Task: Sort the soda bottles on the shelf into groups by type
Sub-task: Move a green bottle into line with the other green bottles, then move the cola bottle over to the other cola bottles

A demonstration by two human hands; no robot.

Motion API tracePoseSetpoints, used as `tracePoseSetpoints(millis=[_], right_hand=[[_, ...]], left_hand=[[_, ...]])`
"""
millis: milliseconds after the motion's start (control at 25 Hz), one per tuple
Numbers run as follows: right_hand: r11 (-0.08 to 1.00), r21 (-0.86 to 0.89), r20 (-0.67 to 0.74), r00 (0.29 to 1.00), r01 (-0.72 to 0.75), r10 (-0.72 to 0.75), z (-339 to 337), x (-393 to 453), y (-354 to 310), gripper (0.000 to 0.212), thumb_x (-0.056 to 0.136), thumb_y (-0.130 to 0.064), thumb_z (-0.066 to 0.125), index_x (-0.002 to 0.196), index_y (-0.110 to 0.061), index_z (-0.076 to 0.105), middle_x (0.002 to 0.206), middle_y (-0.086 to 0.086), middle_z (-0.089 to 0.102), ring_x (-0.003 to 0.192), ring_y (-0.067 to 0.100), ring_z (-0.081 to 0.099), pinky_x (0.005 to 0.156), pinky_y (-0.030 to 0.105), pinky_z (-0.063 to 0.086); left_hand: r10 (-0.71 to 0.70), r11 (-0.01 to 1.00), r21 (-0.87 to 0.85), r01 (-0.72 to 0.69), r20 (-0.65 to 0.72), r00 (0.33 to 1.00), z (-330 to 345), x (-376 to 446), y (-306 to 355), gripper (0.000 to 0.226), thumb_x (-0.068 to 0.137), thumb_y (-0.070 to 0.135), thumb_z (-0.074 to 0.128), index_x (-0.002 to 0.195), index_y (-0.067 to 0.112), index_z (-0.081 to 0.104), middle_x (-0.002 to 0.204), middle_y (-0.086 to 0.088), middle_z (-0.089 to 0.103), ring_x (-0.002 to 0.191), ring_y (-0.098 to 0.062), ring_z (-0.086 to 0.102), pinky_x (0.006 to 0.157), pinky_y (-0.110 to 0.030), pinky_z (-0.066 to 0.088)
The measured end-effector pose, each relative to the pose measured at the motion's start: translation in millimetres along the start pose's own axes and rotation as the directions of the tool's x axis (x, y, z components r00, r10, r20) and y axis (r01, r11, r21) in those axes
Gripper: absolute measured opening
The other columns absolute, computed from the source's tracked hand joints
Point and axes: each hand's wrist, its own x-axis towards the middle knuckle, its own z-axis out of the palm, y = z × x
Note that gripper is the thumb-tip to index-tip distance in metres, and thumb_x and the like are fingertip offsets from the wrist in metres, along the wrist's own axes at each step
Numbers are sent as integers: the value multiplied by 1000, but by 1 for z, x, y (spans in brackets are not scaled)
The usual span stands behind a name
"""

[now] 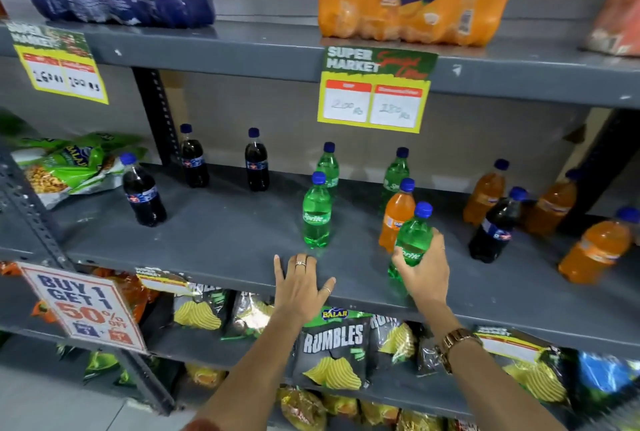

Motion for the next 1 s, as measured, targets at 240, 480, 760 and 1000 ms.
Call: tracePoseSetpoints(millis=[240,480,760,1000], right_hand=[[995,90,93,994,41,-49,-49,39,44,49,74,-17,69,116,-16,43,101,7,57,92,26,58,76,31,41],[994,74,178,980,77,-90,-39,55,43,58,79,-27,66,127,-16,35,109,6,58,101,25,57,83,34,44],[993,16,-306,946,121,-110,-65,53,58,67,78,-45,47,127,0,39,118,25,52,103,36,47,88,38,35],[980,-91,-380,916,-176,129,-81,84,79,78,75,-22,70,136,-3,25,139,25,38,125,43,35,104,52,33]], left_hand=[[29,1000,-6,-28,55,998,17,3,82,58,92,52,36,135,13,32,141,-6,36,135,-23,25,114,-54,1],[61,998,15,-63,107,992,16,3,83,66,94,52,29,145,11,16,156,-6,16,143,-22,8,114,-52,-5],[35,996,73,-47,157,987,17,3,80,68,95,53,21,147,12,6,158,-4,6,145,-21,0,116,-48,-6],[30,995,83,-47,189,981,17,3,80,69,95,54,20,147,12,2,158,-3,2,145,-20,-3,116,-48,-7]])
